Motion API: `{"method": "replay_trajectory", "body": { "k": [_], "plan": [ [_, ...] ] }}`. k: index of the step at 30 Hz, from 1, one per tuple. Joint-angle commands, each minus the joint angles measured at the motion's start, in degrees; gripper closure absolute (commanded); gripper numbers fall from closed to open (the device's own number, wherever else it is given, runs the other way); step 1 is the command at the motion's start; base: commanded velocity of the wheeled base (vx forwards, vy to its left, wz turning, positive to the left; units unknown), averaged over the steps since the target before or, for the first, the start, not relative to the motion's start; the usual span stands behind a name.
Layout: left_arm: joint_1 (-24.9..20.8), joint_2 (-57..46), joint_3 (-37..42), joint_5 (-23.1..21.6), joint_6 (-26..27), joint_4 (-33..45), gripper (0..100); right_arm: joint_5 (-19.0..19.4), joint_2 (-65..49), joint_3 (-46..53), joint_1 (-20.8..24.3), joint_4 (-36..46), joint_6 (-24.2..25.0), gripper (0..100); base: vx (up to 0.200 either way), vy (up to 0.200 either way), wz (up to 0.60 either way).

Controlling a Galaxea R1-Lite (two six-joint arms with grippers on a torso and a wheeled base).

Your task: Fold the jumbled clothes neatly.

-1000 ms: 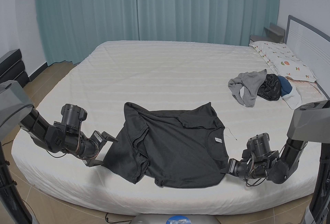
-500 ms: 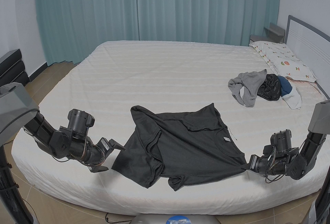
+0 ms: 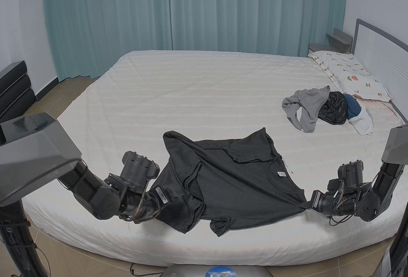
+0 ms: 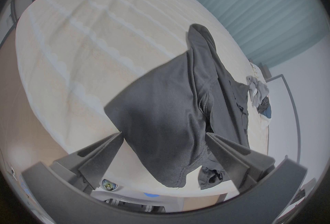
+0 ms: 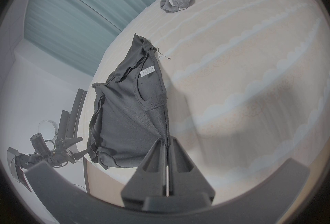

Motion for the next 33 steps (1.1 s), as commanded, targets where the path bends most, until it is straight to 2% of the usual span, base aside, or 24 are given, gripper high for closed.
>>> {"method": "replay_trajectory", "body": {
  "k": [1, 2, 12, 22, 23, 33],
  "plan": [
    [-3.88, 4.10, 0.06, 2.15, -0.11, -1.59, 0, 0.17, 2.30, 0.23, 0.12, -1.43, -0.03, 100, 0.000, 0.000, 0.00],
    [-3.88, 4.01, 0.06, 2.15, -0.11, -1.59, 0, 0.17, 2.39, 0.32, 0.12, -1.52, -0.03, 0, 0.000, 0.000, 0.00],
    [-5.11, 3.75, 0.06, 2.59, 0.33, -1.15, 0, 0.08, 3.35, 2.86, 0.74, -8.99, 0.58, 0, 0.000, 0.000, 0.00],
    [-4.85, 5.42, -1.88, 4.79, 0.42, -1.42, 0, 0.17, 2.83, 2.78, 0.82, -9.34, 0.76, 0, 0.000, 0.000, 0.00],
    [-4.85, 5.95, -2.40, 5.23, 0.42, -1.24, 100, 0.17, 2.83, 2.78, 0.82, -9.34, 0.76, 0, 0.000, 0.000, 0.00],
    [-3.53, 3.13, -2.05, 5.75, 0.06, -0.80, 100, 0.08, 3.35, 3.13, 0.91, -9.34, 0.67, 0, 0.000, 0.000, 0.00]
  ]
}}
